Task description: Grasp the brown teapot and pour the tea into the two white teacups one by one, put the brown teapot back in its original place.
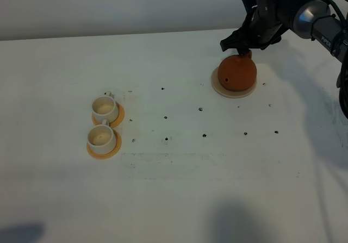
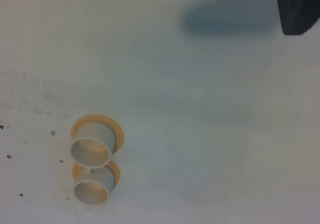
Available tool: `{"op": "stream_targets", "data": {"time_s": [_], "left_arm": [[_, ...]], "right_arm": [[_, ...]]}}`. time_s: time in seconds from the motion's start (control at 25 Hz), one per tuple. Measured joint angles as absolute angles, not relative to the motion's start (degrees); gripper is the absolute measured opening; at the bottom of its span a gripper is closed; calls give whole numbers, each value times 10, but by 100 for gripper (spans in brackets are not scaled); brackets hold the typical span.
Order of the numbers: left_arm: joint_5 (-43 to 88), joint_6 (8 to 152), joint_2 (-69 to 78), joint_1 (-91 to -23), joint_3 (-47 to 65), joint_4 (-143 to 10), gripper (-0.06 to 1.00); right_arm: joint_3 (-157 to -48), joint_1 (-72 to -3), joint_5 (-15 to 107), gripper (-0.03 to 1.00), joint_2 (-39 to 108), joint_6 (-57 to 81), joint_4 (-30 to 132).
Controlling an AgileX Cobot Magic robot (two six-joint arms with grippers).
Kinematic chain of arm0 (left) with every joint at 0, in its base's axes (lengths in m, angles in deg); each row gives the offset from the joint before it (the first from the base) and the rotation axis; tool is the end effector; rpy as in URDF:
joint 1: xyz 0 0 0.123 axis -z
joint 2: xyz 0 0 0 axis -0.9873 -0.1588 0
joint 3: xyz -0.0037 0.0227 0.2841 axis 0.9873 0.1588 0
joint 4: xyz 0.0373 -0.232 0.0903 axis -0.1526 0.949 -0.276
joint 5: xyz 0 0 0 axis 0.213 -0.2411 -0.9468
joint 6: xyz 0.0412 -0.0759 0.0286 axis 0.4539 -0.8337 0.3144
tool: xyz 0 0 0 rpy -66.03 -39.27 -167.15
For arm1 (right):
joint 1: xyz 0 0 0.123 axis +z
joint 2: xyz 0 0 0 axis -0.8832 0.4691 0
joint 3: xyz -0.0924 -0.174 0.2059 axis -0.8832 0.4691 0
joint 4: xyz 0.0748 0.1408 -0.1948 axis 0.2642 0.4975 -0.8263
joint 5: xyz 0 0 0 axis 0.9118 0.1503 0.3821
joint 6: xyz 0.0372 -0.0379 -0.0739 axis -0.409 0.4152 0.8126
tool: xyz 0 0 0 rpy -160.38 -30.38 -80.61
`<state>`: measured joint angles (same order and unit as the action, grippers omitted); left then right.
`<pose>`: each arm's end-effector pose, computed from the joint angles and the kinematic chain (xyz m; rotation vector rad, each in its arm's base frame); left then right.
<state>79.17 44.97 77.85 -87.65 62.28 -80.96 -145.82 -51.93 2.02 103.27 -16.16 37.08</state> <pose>-0.0010 0.0010 0.2663 -0.1406 2.0710 0.0803 0.5245 0.0861 0.1488 -0.1787 2.7120 -0.0475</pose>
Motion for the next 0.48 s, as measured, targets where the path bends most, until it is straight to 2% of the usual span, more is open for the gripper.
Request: {"op": "stream_targets", "data": {"time_s": [0.48], "left_arm": [[792, 450, 779, -876, 623, -810, 27]], "right_arm": [[-1458, -519, 28, 49, 1023, -160, 342]]}}
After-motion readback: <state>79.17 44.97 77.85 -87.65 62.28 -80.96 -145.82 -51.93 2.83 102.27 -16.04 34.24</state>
